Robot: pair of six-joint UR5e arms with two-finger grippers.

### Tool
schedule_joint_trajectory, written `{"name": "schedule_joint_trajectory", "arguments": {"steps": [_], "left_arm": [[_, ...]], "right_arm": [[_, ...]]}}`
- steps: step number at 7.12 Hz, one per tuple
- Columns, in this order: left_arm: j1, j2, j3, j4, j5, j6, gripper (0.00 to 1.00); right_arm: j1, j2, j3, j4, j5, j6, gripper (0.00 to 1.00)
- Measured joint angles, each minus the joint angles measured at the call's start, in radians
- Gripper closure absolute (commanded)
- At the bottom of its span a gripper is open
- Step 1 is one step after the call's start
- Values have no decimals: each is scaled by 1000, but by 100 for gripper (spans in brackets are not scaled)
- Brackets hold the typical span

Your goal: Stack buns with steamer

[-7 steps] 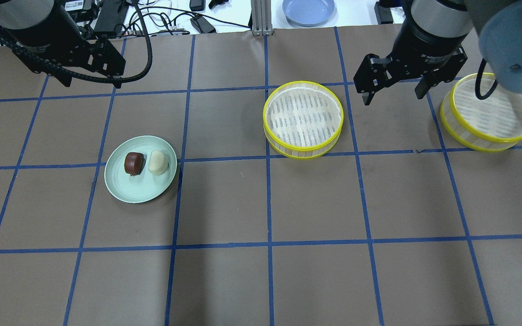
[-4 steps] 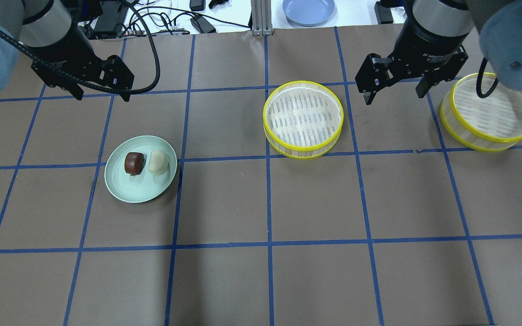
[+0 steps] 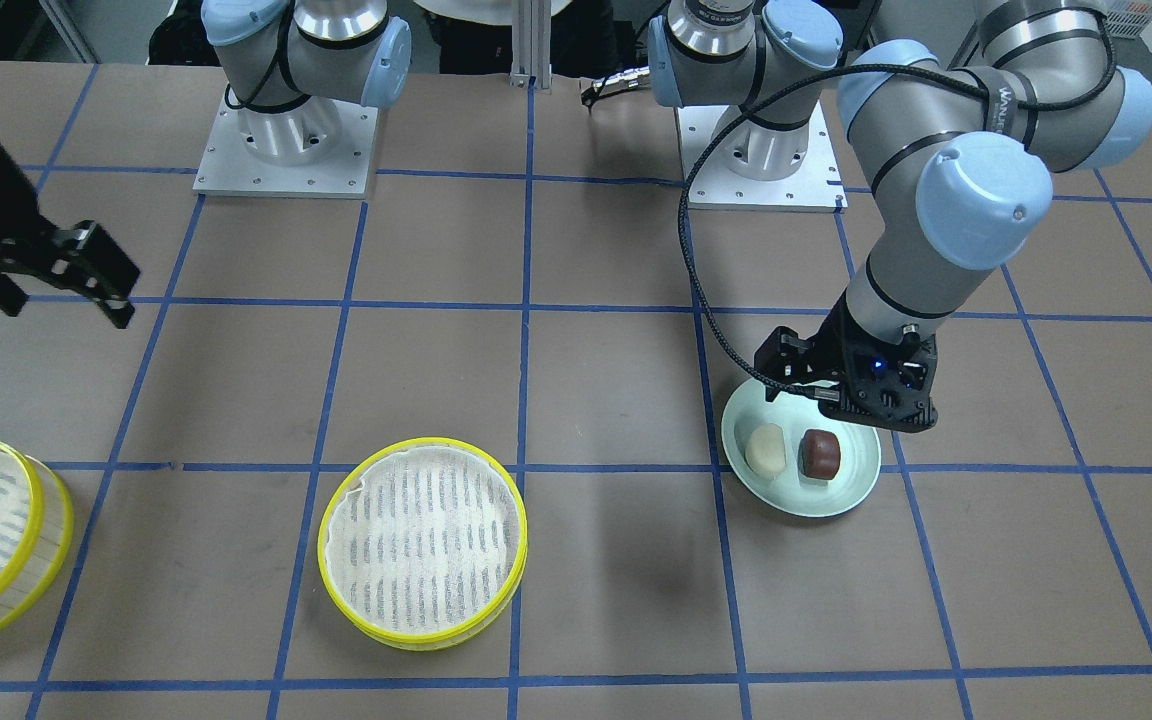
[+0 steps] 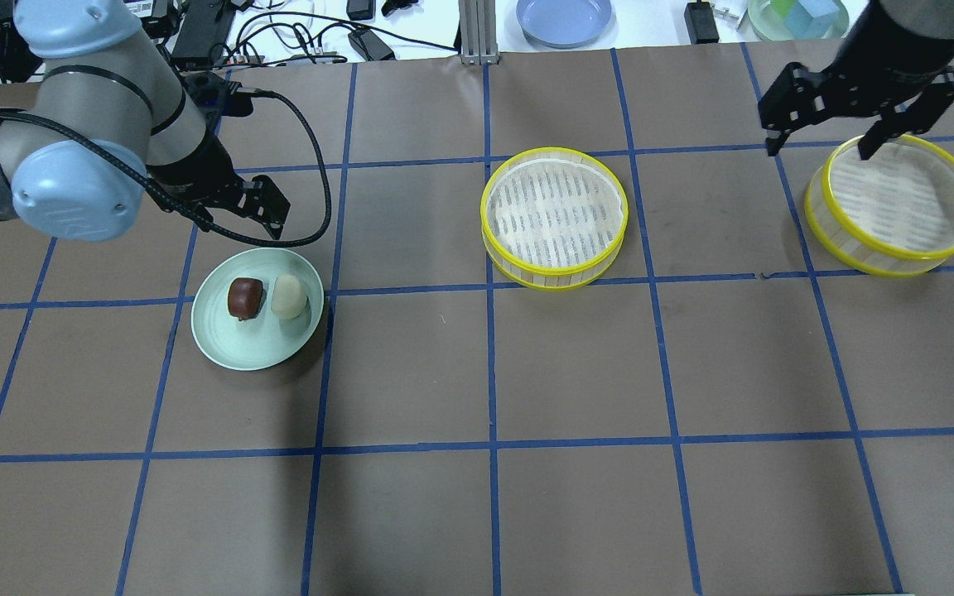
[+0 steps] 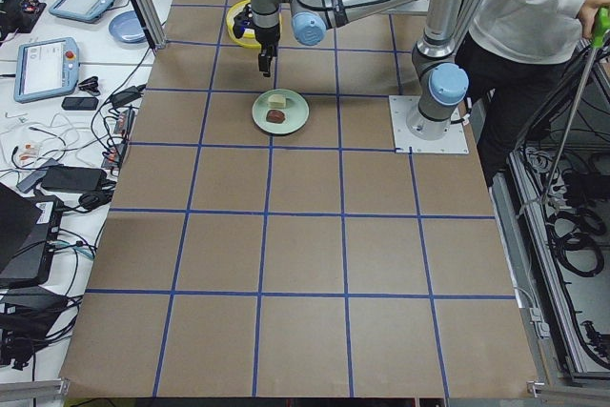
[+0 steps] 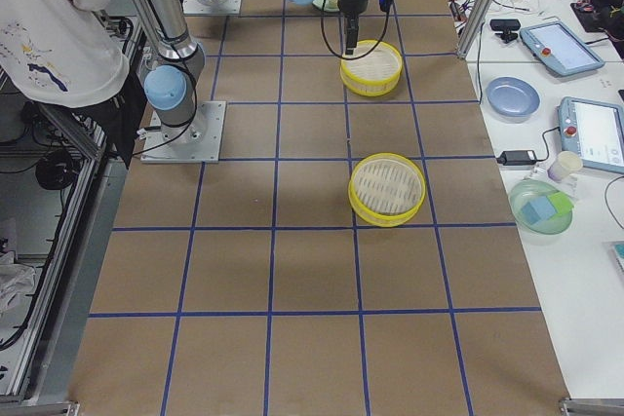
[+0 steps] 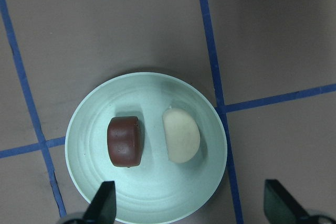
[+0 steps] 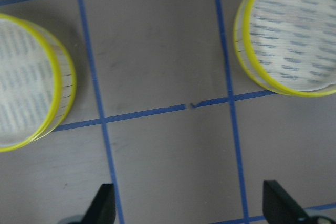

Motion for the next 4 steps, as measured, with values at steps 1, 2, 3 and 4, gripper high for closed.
{"name": "schedule_joint_trajectory", "arguments": {"steps": [1,2,3,4], "left_arm": [[0,-43,-5,8,0,7,0],[0,-85,-10,12,-1,13,2],[0,-123,-18,17,-3,25,2],[1,-157,-28,26,-3,43,2]], "right_arm": [[-92,26,-3,-28,-11,-53,0],[-175,76,-8,-114,-25,-128,0],[-236,142,-10,-235,-37,-202,0],[-275,219,-10,-335,-41,-272,0]]}}
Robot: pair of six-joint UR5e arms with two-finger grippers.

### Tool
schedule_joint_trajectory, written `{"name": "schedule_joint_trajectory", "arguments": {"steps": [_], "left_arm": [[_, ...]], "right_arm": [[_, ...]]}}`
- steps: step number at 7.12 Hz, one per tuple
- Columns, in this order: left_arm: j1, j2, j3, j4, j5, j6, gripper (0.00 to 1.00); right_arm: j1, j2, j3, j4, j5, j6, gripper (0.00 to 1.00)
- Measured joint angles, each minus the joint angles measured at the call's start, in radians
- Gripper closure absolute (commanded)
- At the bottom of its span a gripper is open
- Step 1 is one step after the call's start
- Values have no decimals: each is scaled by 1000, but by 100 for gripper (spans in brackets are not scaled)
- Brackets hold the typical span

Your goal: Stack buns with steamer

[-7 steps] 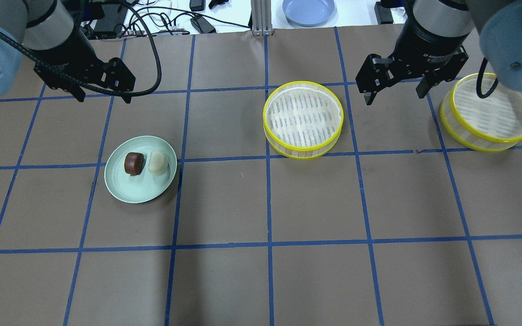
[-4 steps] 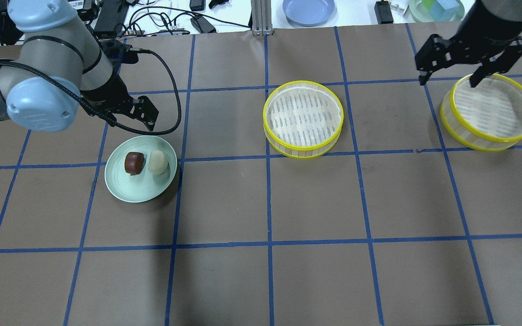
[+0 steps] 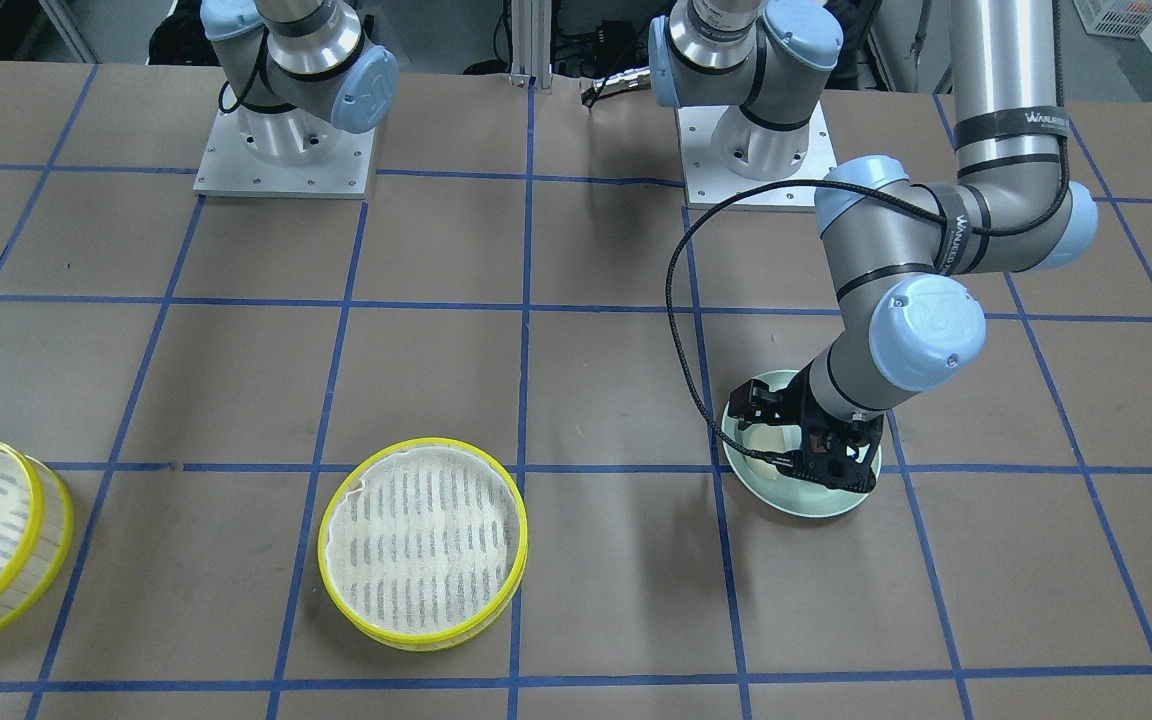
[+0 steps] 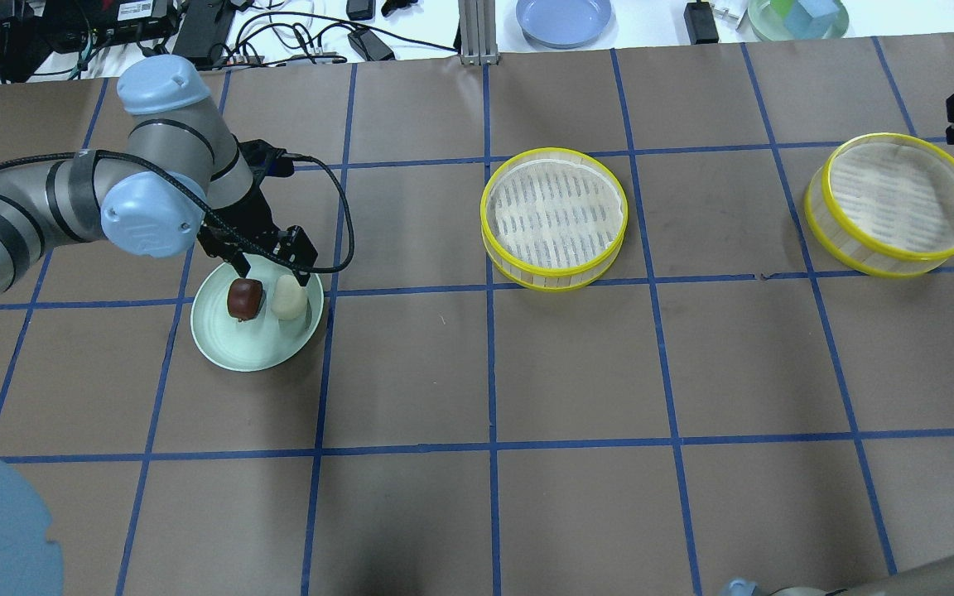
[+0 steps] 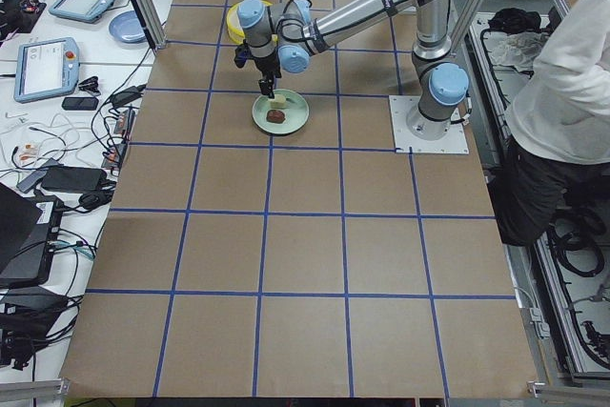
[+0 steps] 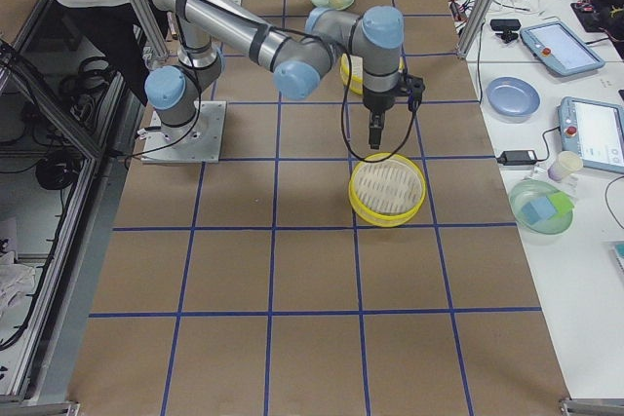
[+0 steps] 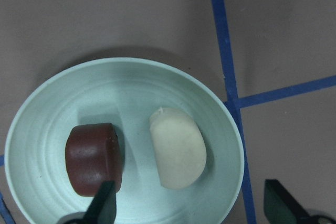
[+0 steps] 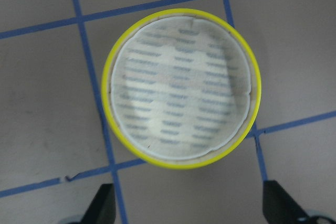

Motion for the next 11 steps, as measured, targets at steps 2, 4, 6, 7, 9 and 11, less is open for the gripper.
{"name": "schedule_joint_trajectory", "arguments": {"steps": [2,4,6,7,9,11], "left_arm": [[0,-61,-9,11,2,17,53],[0,-95,-8,11,5,20,100],[2,-100,8,15,8,20,100],[3,-89,32,14,5,14,100],[-11,-43,118,-20,-36,-66,100],[-70,3,181,-17,-99,-258,100]], "right_arm": [[-50,160,-3,-201,7,-138,0],[-68,232,-4,-308,9,-203,0],[-72,266,-5,-325,11,-211,8],[-73,279,-5,-327,11,-217,11],[-82,302,-12,-328,33,-264,8],[-92,331,-42,-326,64,-362,22]]}}
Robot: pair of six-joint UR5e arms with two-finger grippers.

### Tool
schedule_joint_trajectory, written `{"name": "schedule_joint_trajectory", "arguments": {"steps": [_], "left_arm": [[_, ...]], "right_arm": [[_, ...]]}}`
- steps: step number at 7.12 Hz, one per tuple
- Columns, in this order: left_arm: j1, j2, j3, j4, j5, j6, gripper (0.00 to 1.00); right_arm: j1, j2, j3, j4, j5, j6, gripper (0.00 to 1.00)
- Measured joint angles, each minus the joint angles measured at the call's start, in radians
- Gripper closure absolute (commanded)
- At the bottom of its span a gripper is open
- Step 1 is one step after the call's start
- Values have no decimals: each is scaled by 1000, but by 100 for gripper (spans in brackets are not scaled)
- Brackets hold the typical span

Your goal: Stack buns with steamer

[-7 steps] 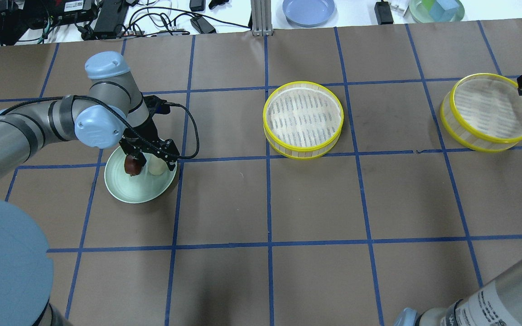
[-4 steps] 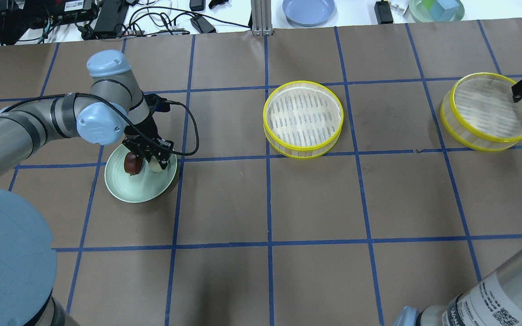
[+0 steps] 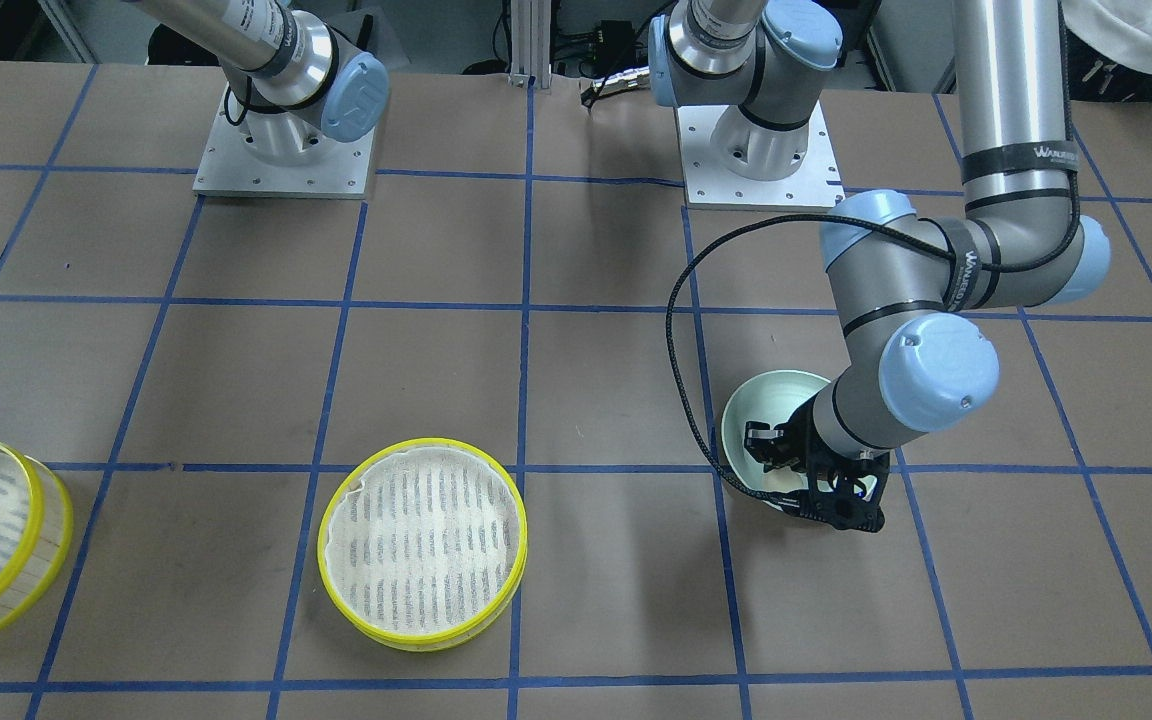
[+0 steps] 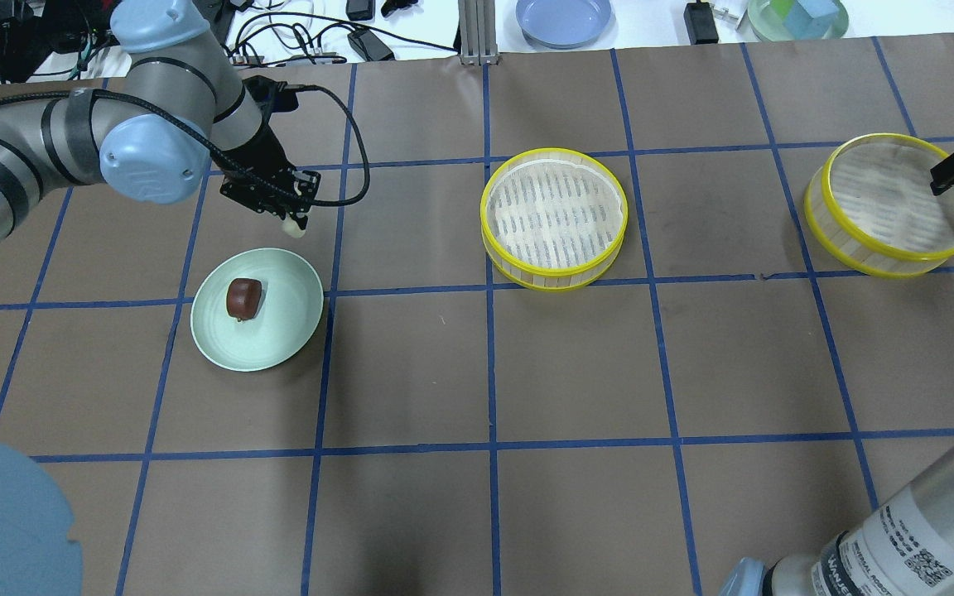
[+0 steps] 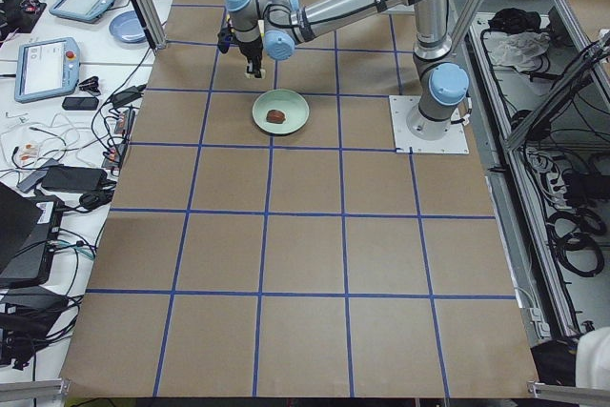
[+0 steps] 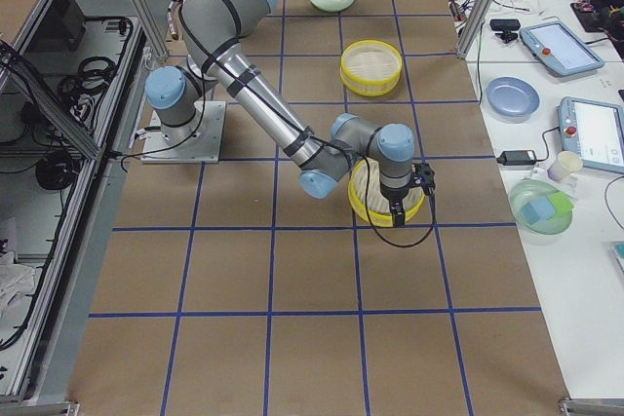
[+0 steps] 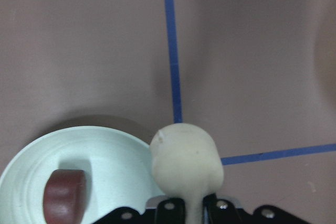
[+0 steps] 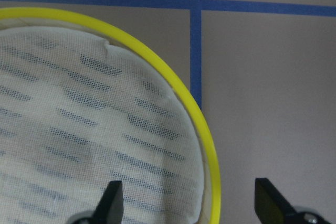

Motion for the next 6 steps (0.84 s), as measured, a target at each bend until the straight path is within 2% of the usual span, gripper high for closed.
{"name": "schedule_joint_trajectory", "arguments": {"steps": [1,4,5,6], "left_arm": [[-39,0,10,39,-31,-95,100],[-146,-41,10,214,-218,-343,100],[-202,-66,9,262,-244,-399,100],[-245,-99,9,316,-265,-442,100]], "right_arm": [[-6,9,-8,3,5,-39,36],[-15,23,-12,12,8,-109,83],[-16,24,-13,23,11,-118,95],[-16,25,-13,39,20,-121,98]]}}
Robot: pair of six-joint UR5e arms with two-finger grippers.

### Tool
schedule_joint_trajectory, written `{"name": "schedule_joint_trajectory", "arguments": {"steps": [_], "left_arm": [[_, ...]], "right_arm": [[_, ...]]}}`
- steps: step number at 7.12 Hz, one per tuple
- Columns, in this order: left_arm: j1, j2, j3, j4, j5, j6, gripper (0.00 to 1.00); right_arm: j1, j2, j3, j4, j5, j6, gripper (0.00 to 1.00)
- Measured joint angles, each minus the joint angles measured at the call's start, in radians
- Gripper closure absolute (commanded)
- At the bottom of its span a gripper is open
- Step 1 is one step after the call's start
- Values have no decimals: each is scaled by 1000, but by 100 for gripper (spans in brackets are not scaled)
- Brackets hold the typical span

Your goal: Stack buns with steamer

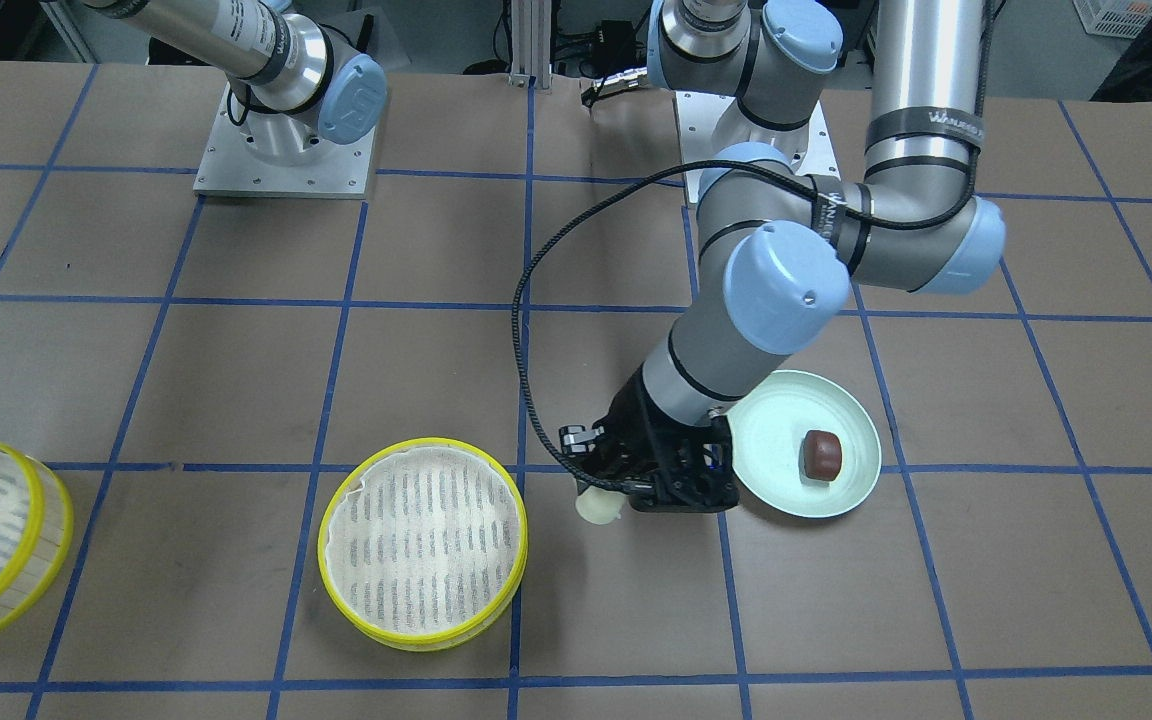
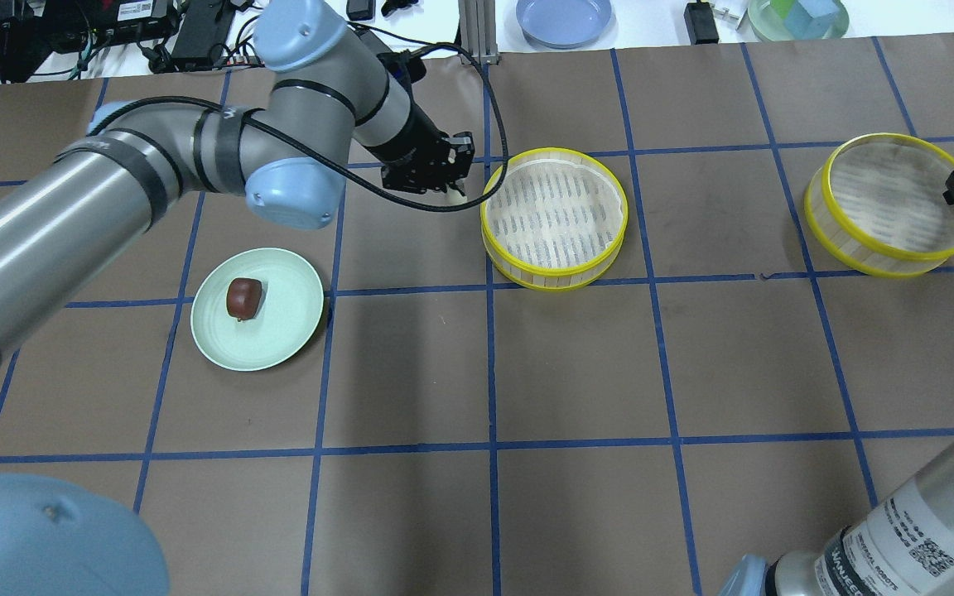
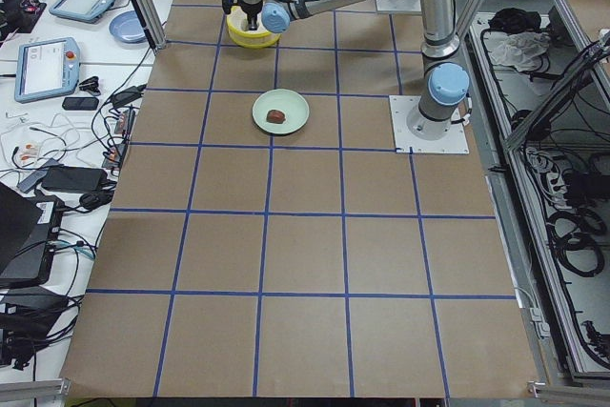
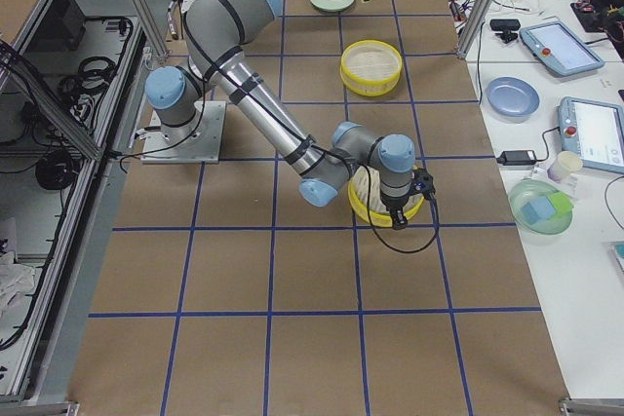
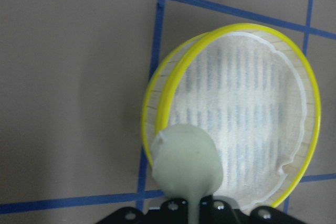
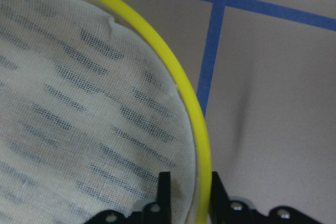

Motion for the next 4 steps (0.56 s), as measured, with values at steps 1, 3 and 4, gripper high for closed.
{"name": "schedule_joint_trajectory", "arguments": {"steps": [1,3,4], "left_arm": [[-27,-37,0,58,-39,-34,100],[-41,-90,-1,128,-85,-57,39],[-43,-107,-1,138,-88,-59,1]], "right_arm": [[0,-2,-1,9,10,1,100],[0,-19,-1,20,16,18,100],[1,-46,0,61,16,47,100]]}}
